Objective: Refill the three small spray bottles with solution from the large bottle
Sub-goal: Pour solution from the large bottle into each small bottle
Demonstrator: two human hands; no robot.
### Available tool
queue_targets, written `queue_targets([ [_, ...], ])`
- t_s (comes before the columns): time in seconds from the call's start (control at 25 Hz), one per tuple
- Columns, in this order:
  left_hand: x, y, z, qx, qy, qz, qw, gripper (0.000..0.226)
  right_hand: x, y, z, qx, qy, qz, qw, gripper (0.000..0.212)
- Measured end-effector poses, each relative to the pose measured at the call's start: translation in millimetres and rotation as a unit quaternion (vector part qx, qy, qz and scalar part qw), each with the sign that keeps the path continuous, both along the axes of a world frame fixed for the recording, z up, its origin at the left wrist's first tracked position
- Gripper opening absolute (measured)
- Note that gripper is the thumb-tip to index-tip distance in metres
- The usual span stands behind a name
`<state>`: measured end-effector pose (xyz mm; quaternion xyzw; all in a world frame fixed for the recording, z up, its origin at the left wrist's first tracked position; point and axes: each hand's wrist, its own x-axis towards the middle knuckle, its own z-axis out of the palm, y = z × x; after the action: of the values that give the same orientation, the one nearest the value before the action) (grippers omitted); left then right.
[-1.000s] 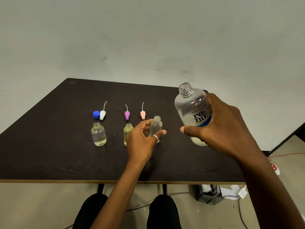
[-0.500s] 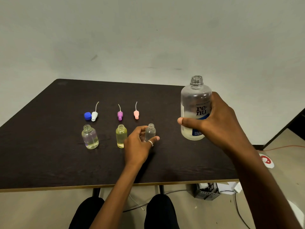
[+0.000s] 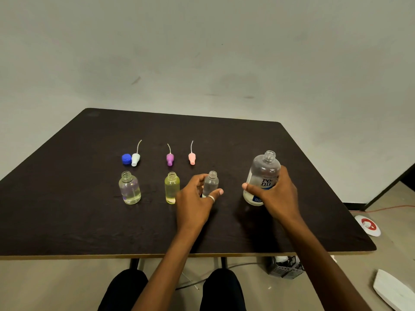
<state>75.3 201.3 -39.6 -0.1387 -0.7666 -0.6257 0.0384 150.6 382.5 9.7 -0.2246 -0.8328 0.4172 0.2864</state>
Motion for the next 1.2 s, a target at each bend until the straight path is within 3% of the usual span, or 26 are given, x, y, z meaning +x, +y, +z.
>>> queue_targets([
  [0.52,-2.2,1.5,-5.1,-0.020,-0.009,0.007,1.000,0.050,-5.4,10.5,-16.4,-0.005,-0.051,-0.029,0.998,0.094],
  [0.8,-3.3,-3.5,-6.4,-0.038,-0.029,0.004,0.999,0.081,-2.4,5.5,-7.3,-0.035,-0.106,-0.007,0.994,0.106],
  [1.08,5.4,-19.2,-6.3,-0.049,-0.045,0.009,0.998,0.089,23.7,0.8,17.7,-0.150,-0.126,-0.061,0.979,0.085],
  [1.2,16.3,-23.8,-3.5,-0.054,-0.046,0.009,0.997,0.085,39.2,-8.1,24.4,-0.197,-0.136,-0.074,0.968,0.097],
])
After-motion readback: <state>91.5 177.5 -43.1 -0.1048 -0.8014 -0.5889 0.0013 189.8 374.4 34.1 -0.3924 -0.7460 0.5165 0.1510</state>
